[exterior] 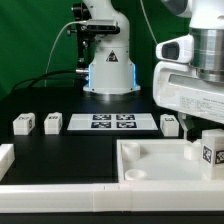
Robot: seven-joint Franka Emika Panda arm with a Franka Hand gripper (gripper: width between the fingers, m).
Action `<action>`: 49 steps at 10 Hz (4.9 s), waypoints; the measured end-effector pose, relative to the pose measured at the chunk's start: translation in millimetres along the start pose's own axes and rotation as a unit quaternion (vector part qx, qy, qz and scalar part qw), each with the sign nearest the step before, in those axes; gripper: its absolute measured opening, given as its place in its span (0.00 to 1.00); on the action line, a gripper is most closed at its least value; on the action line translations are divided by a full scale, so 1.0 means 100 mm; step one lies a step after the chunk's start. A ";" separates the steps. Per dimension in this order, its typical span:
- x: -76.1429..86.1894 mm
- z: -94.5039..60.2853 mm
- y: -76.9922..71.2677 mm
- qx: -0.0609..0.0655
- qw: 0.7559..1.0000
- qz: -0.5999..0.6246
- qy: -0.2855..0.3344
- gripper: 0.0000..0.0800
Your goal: Assemble one leg
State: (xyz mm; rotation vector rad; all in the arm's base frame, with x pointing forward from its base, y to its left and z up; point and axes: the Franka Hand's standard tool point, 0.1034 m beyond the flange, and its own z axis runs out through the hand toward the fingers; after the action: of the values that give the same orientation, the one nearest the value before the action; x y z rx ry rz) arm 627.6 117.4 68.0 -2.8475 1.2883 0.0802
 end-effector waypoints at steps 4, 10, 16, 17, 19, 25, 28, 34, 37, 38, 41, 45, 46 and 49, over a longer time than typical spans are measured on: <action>0.02 0.00 0.02 -0.002 0.958 -0.285 0.001 0.81; 0.06 0.00 0.04 -0.008 0.836 -0.548 0.003 0.81; 0.06 0.00 0.03 -0.007 0.839 -0.545 0.003 0.37; 0.06 0.00 0.03 -0.007 0.848 -0.529 0.003 0.37; 0.06 0.00 0.03 -0.007 0.849 -0.529 0.003 0.37; -0.03 0.02 -0.02 -0.001 0.991 -0.135 0.006 0.37; -0.07 0.02 -0.04 0.002 0.998 0.061 0.004 0.37; -0.07 0.01 -0.05 0.007 0.959 0.283 -0.004 0.37; -0.08 0.01 -0.05 0.007 0.966 0.257 -0.004 0.64; -0.08 0.01 -0.06 0.007 0.970 0.243 -0.004 0.77; -0.07 0.01 -0.04 0.006 0.998 0.060 -0.002 0.81; 0.01 0.00 0.02 0.001 0.975 -0.224 -0.006 0.81; 0.01 0.00 0.02 0.002 0.962 -0.274 -0.006 0.81; 0.03 0.00 0.03 -0.002 0.903 -0.429 -0.002 0.81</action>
Offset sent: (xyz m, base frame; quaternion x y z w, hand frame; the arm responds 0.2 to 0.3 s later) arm 0.0025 0.0003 0.0002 -0.0080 -0.0001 -0.4146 0.9100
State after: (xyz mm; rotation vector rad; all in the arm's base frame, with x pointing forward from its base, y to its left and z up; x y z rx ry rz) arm 627.2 113.5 67.8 -3.1070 -0.0570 0.0696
